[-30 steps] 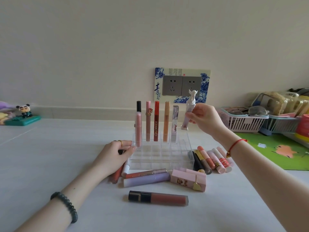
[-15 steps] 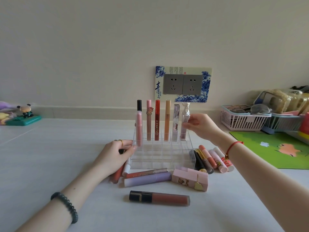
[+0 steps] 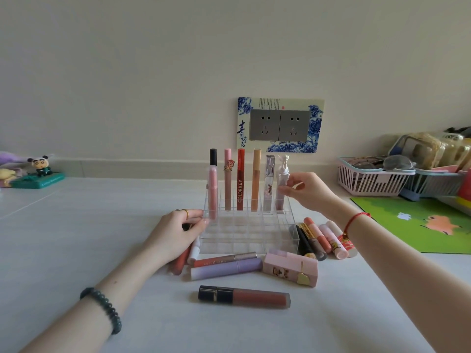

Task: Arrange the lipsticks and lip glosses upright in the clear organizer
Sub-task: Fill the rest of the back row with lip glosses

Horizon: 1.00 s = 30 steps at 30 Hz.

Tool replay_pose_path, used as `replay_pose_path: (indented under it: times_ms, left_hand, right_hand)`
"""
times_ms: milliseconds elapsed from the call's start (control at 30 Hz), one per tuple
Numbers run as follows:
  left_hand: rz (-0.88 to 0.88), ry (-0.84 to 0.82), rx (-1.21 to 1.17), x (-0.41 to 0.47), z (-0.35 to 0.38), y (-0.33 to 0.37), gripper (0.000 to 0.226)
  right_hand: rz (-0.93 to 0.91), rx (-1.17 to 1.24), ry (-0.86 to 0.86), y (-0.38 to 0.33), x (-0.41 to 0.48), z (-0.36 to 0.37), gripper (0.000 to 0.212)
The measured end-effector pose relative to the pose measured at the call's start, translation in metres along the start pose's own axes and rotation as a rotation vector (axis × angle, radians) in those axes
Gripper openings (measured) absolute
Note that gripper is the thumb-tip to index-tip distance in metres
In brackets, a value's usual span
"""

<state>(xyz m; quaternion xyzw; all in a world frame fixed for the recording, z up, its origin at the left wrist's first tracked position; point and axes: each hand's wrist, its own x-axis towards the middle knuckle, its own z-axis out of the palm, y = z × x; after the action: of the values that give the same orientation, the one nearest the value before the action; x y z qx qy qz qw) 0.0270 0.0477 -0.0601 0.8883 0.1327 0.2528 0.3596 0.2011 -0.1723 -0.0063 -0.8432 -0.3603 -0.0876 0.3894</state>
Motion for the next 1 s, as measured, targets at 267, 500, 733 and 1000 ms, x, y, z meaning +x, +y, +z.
replay_pose_path:
  times_ms: [267, 500, 733, 1000]
  left_hand:
    - [0.005, 0.0, 0.002, 0.0, 0.0, 0.001, 0.037]
    - [0.022, -0.003, 0.03, 0.0, -0.003, 0.003, 0.037]
    - [0.144, 0.239, 0.091, 0.001, -0.027, 0.015, 0.019]
    - [0.121, 0.31, -0.074, 0.003, -0.052, 0.011, 0.022]
  right_hand:
    - [0.039, -0.034, 0.015, -0.001, -0.003, -0.007, 0.029]
    - [0.043, 0.088, 0.313, -0.009, -0.031, -0.016, 0.027]
    - [-0.196, 0.101, 0.134, -0.047, -0.083, -0.011, 0.011]
    - [-0.417, -0.133, -0.328, -0.072, -0.122, 0.029, 0.024]
